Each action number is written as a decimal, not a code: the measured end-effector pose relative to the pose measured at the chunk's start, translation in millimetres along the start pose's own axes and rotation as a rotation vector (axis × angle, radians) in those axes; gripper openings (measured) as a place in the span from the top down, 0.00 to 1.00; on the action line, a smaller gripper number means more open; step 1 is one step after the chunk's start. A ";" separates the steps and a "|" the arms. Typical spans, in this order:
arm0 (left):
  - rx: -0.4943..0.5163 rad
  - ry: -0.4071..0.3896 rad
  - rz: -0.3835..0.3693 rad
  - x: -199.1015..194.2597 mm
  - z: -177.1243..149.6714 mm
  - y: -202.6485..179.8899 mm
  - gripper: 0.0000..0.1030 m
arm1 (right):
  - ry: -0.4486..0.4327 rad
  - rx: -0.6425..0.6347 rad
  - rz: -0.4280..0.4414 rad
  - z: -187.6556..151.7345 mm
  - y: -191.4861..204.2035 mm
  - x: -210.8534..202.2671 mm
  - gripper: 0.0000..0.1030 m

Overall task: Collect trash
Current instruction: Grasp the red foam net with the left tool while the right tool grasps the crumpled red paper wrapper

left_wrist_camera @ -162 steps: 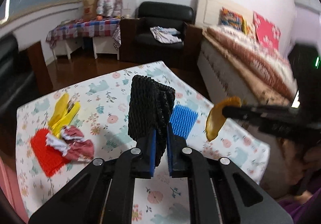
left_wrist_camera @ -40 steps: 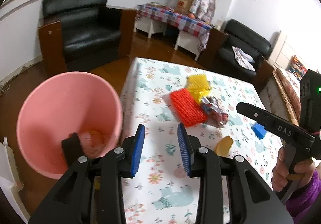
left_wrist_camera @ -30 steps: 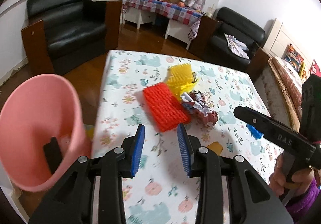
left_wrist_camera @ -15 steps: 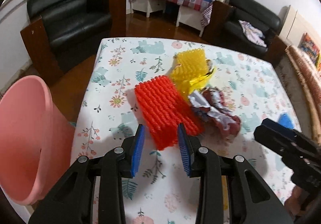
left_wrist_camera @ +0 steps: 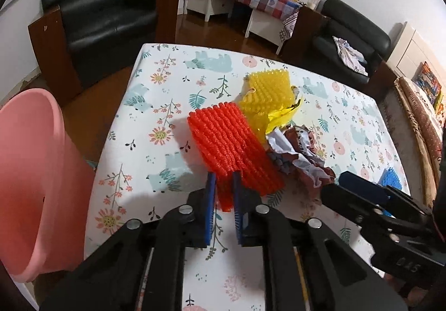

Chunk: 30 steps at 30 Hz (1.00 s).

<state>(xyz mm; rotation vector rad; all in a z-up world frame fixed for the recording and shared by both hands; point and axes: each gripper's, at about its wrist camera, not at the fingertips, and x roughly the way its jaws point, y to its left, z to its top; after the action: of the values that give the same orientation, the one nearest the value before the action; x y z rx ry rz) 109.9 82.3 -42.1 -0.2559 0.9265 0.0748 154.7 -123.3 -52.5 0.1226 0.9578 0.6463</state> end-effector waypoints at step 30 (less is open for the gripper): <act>0.023 -0.146 -0.033 -73.4 -21.7 14.4 0.90 | -0.028 -0.024 -0.037 -3.4 16.2 1.3 0.79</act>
<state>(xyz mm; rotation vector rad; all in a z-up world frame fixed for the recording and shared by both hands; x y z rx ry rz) 46.4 94.1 1.4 -0.2409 0.7770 0.0518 145.1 -110.2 -49.4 0.0919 0.9233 0.6201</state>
